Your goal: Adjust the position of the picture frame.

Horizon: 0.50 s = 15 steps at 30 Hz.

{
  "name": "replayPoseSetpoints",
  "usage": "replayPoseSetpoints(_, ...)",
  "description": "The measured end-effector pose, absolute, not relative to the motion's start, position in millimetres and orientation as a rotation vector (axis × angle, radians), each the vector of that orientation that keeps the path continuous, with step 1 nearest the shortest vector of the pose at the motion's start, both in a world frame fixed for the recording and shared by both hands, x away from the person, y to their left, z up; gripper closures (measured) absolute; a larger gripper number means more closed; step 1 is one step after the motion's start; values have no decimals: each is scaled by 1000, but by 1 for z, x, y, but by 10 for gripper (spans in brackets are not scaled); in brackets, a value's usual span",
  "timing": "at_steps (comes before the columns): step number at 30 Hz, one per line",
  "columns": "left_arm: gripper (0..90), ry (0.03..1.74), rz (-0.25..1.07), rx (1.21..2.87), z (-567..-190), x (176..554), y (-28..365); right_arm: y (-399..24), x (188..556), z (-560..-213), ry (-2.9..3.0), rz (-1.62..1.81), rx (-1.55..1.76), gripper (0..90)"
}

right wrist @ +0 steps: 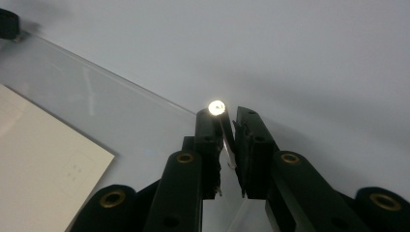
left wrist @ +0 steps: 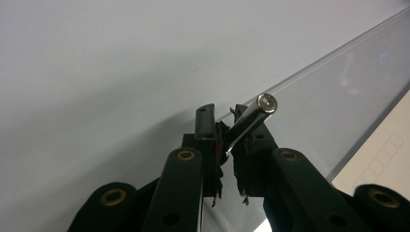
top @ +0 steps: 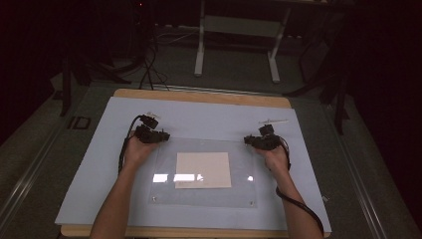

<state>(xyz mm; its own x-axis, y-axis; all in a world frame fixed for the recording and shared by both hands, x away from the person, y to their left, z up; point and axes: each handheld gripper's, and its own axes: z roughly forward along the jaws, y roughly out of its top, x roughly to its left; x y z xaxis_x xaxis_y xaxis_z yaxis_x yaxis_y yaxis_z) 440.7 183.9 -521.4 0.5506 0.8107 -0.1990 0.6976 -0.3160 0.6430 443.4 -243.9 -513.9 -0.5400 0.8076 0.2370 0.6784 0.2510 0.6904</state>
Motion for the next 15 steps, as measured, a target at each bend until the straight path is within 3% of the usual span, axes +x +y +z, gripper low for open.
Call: replayPoseSetpoints(15, 812, 1210, 217, 2102, -520, 438, 184, -244, 445, -518, 2319, 1195, 1398, 805)
